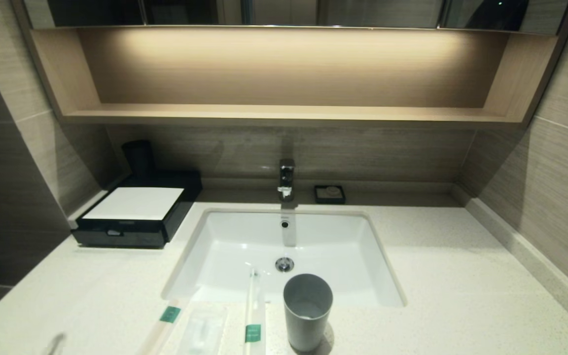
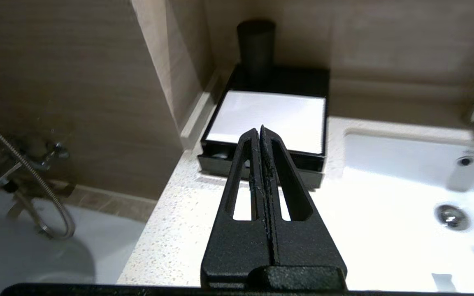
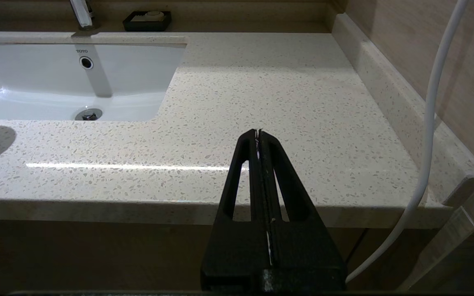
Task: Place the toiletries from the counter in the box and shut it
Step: Open the drawer
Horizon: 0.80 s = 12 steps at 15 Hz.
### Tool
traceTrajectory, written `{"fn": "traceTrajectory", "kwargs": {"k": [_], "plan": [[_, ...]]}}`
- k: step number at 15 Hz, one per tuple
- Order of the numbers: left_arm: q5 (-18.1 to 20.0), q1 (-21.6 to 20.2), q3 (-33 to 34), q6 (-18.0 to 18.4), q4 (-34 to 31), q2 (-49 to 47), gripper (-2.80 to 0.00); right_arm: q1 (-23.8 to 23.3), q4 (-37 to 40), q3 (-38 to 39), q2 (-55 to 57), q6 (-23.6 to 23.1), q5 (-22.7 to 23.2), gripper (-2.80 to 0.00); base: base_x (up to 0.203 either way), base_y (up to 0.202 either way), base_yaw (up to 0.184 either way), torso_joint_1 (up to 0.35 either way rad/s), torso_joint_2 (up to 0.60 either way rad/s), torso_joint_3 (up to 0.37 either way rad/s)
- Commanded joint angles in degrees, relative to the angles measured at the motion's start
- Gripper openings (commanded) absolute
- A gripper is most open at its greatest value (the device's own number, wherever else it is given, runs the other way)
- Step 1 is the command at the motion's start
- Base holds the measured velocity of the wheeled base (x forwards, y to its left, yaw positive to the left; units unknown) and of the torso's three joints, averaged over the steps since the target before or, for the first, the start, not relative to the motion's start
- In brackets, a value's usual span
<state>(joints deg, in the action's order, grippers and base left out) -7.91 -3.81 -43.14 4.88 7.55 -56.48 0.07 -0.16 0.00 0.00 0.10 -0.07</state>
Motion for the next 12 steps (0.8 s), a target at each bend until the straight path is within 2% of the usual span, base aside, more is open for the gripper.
{"fn": "traceTrajectory", "kwargs": {"k": [1,3,6,8,12], "plan": [[0.5,-4.7,-4.4,1.4,0.2,-14.4,-2.8,0.0,0.0,0.1,-0.1,0.0,0.0,-2.8,0.0,0.0,0.0,0.0,0.0,0.0],[3.1,-9.0,-8.2,3.0,0.3,-21.8,-2.8,0.0,0.0,0.1,0.0,0.0,0.0,-2.8,0.0,0.0,0.0,0.0,0.0,0.0],[10.9,-17.3,-11.8,5.5,0.4,-28.5,-2.8,0.0,0.0,0.1,0.0,0.0,0.0,-2.8,0.0,0.0,0.0,0.0,0.0,0.0],[14.7,-18.8,-12.0,6.6,1.1,-31.7,-2.8,0.0,0.0,0.1,0.0,0.0,0.0,-2.8,0.0,0.0,0.0,0.0,0.0,0.0],[18.6,-19.0,-10.4,7.0,1.6,-35.1,-2.8,0.0,0.0,0.1,0.0,0.0,0.0,-2.8,0.0,0.0,0.0,0.0,0.0,0.0]]}}
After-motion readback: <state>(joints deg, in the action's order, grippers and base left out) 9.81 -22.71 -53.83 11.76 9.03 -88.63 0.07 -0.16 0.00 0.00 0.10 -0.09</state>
